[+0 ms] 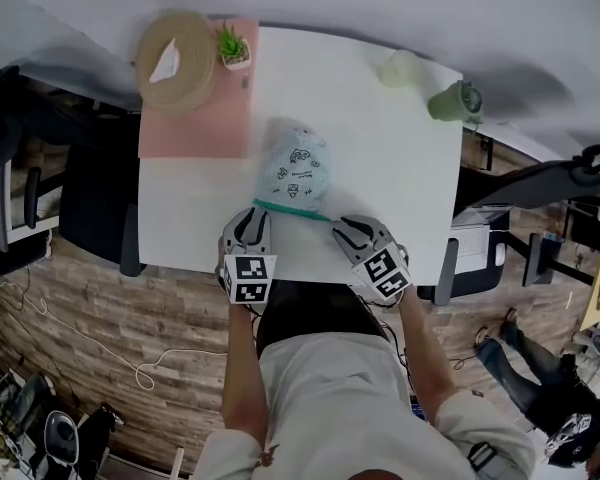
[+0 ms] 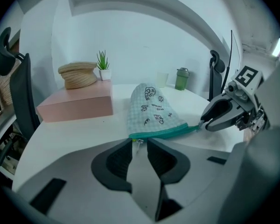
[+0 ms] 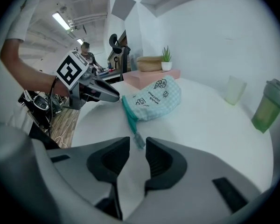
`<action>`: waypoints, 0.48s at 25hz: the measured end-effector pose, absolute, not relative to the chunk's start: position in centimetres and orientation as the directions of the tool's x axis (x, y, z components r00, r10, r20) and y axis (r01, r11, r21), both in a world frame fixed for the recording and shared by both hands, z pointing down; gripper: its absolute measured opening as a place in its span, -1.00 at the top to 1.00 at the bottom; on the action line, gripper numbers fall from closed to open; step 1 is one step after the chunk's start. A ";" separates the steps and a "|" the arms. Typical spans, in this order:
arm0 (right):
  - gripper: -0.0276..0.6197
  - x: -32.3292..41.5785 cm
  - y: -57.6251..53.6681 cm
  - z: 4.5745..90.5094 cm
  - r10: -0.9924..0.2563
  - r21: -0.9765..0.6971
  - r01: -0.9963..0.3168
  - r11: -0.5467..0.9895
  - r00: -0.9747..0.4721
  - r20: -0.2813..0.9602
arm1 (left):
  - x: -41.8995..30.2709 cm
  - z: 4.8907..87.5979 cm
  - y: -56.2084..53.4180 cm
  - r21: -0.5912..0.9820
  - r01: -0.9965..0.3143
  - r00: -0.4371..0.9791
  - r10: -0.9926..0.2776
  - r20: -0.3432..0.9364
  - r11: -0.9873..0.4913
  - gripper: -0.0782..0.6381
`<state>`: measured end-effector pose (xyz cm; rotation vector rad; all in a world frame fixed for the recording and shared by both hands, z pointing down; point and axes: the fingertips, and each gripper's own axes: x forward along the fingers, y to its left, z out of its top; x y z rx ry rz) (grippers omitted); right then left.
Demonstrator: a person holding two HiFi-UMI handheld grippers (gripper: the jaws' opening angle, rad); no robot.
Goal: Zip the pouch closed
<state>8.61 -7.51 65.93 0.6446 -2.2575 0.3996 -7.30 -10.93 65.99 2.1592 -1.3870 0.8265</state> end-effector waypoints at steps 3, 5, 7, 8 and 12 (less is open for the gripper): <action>0.48 8.4 -8.2 63.9 -0.405 -0.060 -0.597 0.800 -0.611 0.681 | -7.3 64.3 -11.0 0.038 -0.920 0.319 -0.688 0.652 -0.390 0.42; 0.42 8.3 -8.8 62.0 -0.465 -0.032 -0.623 0.782 -0.615 0.637 | -7.1 62.2 -11.3 0.026 -0.921 0.321 -0.721 0.614 -0.388 0.37; 0.36 8.3 -9.5 59.7 -0.528 -0.005 -0.652 0.758 -0.617 0.584 | -6.9 59.9 -11.5 0.011 -0.923 0.322 -0.756 0.570 -0.385 0.31; 0.34 8.2 -9.9 58.4 -0.559 0.010 -0.666 0.745 -0.617 0.554 | -6.8 58.7 -11.5 0.003 -0.924 0.322 -0.773 0.546 -0.382 0.29; 0.20 8.1 -11.1 52.7 -0.665 0.079 -0.707 0.703 -0.613 0.427 | -6.5 53.5 -11.5 -0.032 -0.929 0.318 -0.842 0.435 -0.368 0.14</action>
